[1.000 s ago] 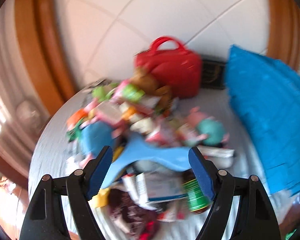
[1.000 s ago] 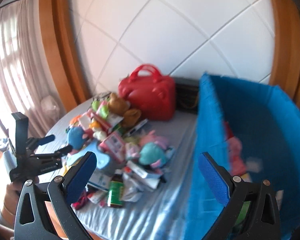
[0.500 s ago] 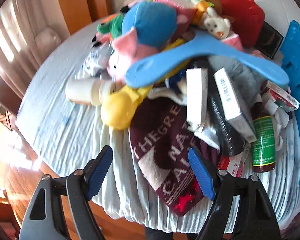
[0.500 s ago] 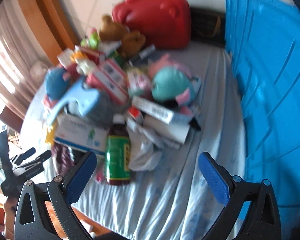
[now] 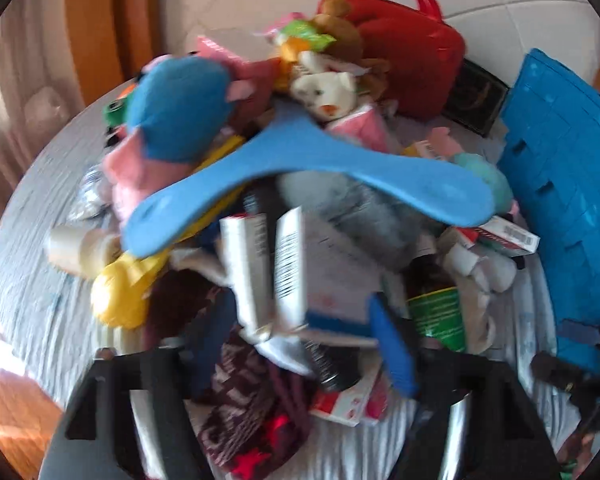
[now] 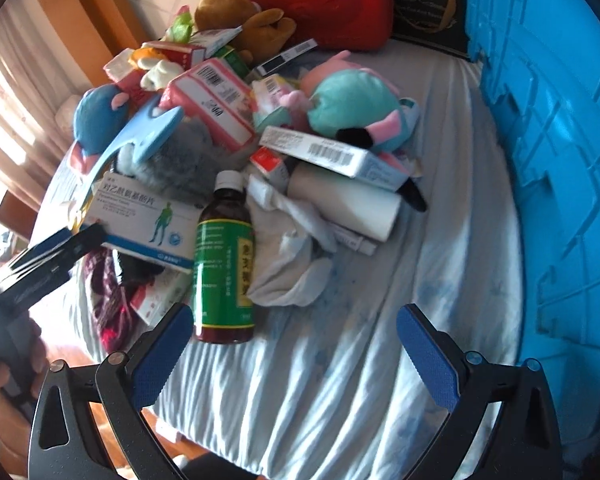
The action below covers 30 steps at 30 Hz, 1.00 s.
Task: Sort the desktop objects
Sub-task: 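Grasp the green-labelled brown bottle with right tool while left tool grasps a small white box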
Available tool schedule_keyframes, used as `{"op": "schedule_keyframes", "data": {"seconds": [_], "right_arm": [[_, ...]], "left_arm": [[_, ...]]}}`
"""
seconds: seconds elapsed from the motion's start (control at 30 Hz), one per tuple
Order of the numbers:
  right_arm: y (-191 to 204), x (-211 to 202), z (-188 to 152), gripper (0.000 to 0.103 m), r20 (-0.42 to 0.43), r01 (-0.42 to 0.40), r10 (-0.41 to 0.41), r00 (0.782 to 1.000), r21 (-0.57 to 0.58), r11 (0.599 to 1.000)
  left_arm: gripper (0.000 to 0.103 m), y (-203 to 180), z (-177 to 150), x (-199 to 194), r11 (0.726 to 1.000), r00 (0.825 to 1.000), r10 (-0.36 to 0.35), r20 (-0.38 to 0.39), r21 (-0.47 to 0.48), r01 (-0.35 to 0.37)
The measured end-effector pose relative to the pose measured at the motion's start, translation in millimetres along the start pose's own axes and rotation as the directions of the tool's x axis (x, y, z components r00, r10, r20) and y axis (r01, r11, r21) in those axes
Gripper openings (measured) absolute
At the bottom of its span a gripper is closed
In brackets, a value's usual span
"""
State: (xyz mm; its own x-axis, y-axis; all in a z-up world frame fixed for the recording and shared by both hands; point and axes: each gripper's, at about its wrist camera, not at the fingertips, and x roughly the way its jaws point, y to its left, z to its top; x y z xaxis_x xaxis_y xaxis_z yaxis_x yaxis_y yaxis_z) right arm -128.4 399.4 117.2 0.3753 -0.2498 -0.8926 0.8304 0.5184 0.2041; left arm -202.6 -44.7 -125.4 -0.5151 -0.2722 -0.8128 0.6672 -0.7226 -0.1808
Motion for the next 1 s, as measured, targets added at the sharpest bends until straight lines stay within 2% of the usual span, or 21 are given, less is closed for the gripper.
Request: {"op": "schedule_keyframes", "data": {"seconds": [0.03,0.1,0.13,0.17,0.2,0.23,0.33,0.5,0.57,0.7,0.73,0.8,1.0], "right_arm": [[2.2,1.6,-0.6,0.103,-0.001,-0.008,0.008,1.000,-0.003,1.000],[10.1,4.9,-1.5,0.100,0.002,-0.015,0.015,1.000,-0.019,1.000],[15.0,7.4,-1.2,0.086,0.001,-0.016,0.016,1.000,-0.031,0.999],[20.0,11.4,-0.3,0.076,-0.005,-0.029,0.028,1.000,-0.040,0.999],[23.8,17.0,1.4,0.061,-0.016,-0.043,0.042,0.999,-0.041,0.998],[26.7,22.2,2.8,0.057,-0.029,-0.051,0.050,0.998,-0.039,0.998],[34.0,43.5,7.4,0.057,-0.075,-0.087,0.085,0.994,-0.018,0.996],[38.8,78.1,14.8,0.057,-0.130,-0.080,0.081,0.988,0.012,0.997],[36.1,84.1,17.5,0.054,-0.134,-0.086,0.089,0.987,0.032,0.996],[31.0,58.4,19.8,0.053,-0.081,-0.128,0.131,0.988,0.052,0.990],[28.6,46.5,21.1,0.053,-0.055,-0.137,0.140,0.989,0.055,0.989],[23.7,25.2,24.9,0.052,-0.009,-0.148,0.149,0.989,0.058,0.987],[9.4,-28.8,39.5,0.051,0.122,-0.123,0.118,0.986,0.037,0.992]], "left_arm": [[0.039,-6.5,3.8,4.8,1.000,1.000,0.005,-0.013,0.017,-0.005],[0.036,-15.3,6.0,5.2,0.998,1.000,-0.015,0.001,0.055,0.015],[0.034,-20.9,6.5,1.3,0.997,1.000,-0.022,0.004,0.070,0.022],[0.033,-24.3,6.1,0.2,0.996,1.000,-0.028,0.005,0.087,0.028],[0.032,-28.9,4.8,-0.6,0.994,0.999,-0.032,0.003,0.108,0.031],[0.032,-32.1,3.3,0.8,0.992,1.000,-0.023,-0.002,0.127,0.023],[0.032,-35.6,2.8,1.9,0.990,1.000,-0.005,0.010,0.144,0.004],[0.032,-40.1,6.9,4.5,0.984,1.000,-0.012,0.016,0.176,0.009],[0.026,-43.5,6.8,-2.4,0.980,0.999,-0.025,0.033,0.200,0.018],[0.020,-50.8,11.4,-30.2,0.972,0.994,-0.062,0.085,0.230,0.041],[0.017,-54.4,13.5,-37.9,0.969,0.992,-0.065,0.104,0.242,0.038],[0.016,-61.9,17.7,-50.3,0.965,0.989,-0.060,0.135,0.263,0.023],[0.016,-79.6,33.8,-76.6,0.956,0.979,-0.081,0.188,0.293,0.023]]}}
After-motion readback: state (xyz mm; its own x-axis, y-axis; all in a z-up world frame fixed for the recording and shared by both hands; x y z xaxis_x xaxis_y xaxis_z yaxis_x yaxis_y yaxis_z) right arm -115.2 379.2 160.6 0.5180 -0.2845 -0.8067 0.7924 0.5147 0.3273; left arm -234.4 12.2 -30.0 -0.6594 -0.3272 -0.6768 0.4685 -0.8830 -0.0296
